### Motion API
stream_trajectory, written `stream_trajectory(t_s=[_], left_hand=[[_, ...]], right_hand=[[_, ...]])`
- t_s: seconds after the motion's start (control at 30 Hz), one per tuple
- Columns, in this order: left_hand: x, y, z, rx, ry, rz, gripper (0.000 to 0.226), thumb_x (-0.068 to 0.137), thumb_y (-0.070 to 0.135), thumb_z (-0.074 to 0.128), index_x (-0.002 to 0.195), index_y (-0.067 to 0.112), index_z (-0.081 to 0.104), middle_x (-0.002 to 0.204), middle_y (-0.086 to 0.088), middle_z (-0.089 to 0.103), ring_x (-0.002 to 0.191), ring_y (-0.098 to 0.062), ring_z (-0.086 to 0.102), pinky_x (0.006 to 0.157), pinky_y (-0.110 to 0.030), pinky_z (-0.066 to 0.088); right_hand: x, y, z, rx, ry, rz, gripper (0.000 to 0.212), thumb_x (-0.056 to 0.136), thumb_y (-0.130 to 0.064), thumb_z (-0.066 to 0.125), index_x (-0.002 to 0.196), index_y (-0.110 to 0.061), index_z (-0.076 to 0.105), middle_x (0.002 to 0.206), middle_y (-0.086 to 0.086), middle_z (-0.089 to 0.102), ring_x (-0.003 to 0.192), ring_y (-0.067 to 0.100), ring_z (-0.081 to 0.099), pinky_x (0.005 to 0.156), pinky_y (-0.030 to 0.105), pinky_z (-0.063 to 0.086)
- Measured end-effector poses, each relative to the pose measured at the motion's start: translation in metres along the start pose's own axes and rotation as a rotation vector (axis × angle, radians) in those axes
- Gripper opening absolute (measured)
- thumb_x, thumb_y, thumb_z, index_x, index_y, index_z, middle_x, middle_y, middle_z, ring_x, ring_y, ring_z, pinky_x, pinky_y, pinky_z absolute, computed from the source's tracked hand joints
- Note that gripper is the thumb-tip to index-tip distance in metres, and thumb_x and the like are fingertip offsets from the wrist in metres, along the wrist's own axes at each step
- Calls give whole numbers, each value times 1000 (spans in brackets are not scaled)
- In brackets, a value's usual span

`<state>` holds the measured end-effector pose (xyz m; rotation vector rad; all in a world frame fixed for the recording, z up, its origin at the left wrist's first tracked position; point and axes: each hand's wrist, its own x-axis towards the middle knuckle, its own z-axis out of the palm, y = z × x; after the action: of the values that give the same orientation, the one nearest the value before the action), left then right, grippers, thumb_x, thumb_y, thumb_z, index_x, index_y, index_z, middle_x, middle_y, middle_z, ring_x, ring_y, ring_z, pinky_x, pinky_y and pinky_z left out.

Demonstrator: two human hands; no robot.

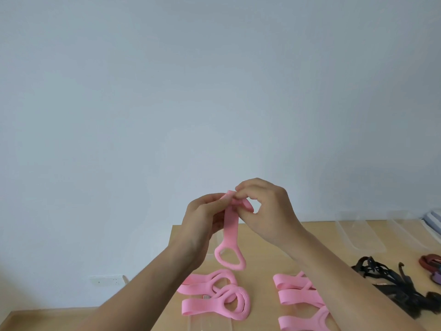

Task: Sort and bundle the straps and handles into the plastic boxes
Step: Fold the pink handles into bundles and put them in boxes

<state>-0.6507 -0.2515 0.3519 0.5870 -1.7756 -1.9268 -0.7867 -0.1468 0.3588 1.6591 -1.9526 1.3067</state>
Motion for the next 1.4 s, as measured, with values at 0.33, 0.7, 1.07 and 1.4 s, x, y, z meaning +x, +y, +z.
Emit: stream_trajectory(t_s=[0.33,0.7,1.07,1.4], left_hand=[[3,-2,0,-33,94,-4,40,76,23,74,115,16,74,110,-10,78,102,-31,75,100,-52,58],[4,-12,-1,-13,165,-125,47,96,20,72,138,21,52,116,-7,76,98,-25,77,98,-47,59],[3,-9,-1,-133,123,-153,71,76,35,84,137,22,49,101,-14,81,94,-29,79,88,-42,59],[6,-15,-5,-31,108,-98,80,68,23,83,139,33,47,110,1,80,100,-27,78,102,-52,55]], right_hand=[[11,-1,-8,140,-263,280,25,91,-14,67,113,-24,72,107,-22,67,100,2,63,81,28,57],[4,2,-5,162,-199,293,10,87,-13,75,95,-18,70,84,-6,73,80,13,68,80,36,55],[-6,5,6,20,-92,6,21,77,4,79,91,-11,74,87,-4,70,73,7,62,73,16,51],[3,11,2,-38,-271,185,27,93,-19,68,120,-22,70,123,-11,67,117,7,53,100,22,41]])
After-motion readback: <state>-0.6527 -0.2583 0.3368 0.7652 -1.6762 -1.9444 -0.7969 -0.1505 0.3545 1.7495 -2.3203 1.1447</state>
